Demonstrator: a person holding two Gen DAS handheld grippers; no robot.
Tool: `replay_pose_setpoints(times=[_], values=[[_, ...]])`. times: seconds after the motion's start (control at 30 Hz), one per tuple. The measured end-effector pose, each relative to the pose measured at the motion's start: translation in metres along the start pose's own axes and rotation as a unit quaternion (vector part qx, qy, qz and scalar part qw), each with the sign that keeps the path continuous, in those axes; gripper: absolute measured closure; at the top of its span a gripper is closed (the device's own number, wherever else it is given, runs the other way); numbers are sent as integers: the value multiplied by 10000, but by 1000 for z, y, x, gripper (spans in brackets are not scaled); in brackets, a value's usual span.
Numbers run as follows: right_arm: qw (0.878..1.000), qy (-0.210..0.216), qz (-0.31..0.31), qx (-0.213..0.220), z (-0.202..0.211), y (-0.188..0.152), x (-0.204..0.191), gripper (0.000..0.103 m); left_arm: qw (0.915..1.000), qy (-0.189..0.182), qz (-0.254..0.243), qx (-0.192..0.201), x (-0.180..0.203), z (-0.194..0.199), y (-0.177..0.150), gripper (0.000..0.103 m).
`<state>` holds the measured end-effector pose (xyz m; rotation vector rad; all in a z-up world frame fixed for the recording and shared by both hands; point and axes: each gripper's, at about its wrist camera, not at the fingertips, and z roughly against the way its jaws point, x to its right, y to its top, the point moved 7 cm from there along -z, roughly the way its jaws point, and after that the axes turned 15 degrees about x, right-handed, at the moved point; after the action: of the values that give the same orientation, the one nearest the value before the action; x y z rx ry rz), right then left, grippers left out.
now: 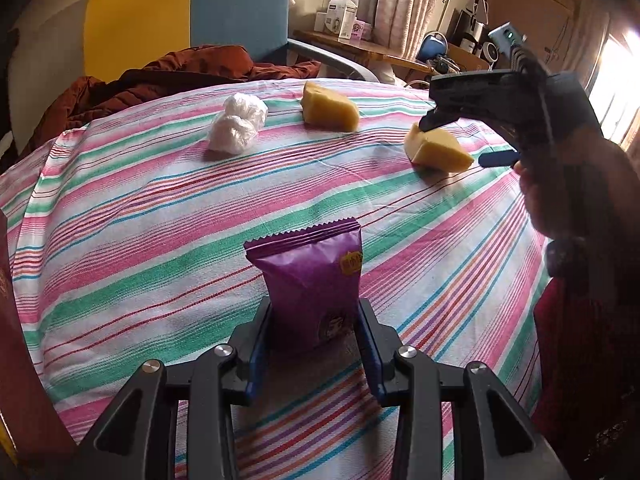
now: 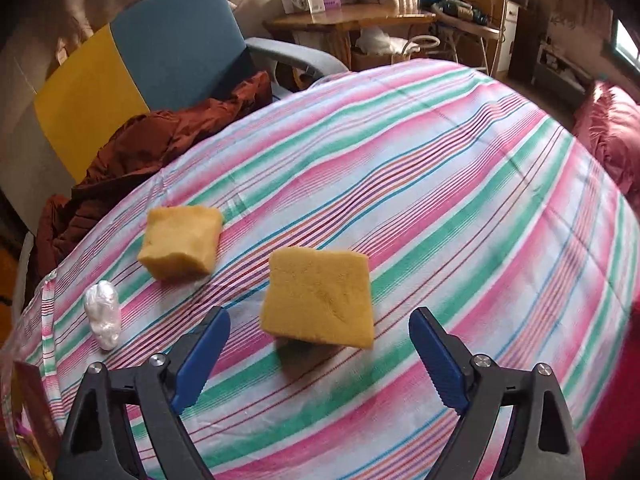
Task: Organize objects
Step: 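Hold the purple packet in the left tool while the right tool grasps a yellow sponge, then carry the purple packet and yellow sponge over the gold tray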
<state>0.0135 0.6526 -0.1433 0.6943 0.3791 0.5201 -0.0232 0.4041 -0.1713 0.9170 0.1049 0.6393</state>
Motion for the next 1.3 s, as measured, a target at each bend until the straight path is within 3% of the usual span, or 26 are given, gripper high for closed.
replay_pose_setpoints(times=[0.03, 0.13, 0.23, 0.4, 0.63, 1.03, 1.3], values=[[10000, -43, 27, -33, -4, -2, 1, 13, 10000, 10, 14, 10, 0, 0, 0, 64], [9993, 105, 302, -211, -13, -7, -6, 44, 10000, 52, 20, 48, 1, 0, 0, 64], [9993, 219, 278, -156, -10, -9, -9, 47, 9999, 36, 83, 90, 0, 1, 0, 64], [9965, 754, 346, 140, 9, -1, -28, 47, 9997, 75, 210, -42, -3, 6, 3, 64], [9797, 1479, 1331, 261, 28, -19, -86, 46, 9989, 437, 63, 175, -8, 39, 12, 64], [9681, 1782, 1723, 371, 42, -31, -105, 46, 9891, 1112, 33, 966, -34, 127, 46, 64], [9581, 1969, 2047, 359, 50, -46, -122, 46, 9817, 1486, 155, 1184, -62, 166, 46, 64]])
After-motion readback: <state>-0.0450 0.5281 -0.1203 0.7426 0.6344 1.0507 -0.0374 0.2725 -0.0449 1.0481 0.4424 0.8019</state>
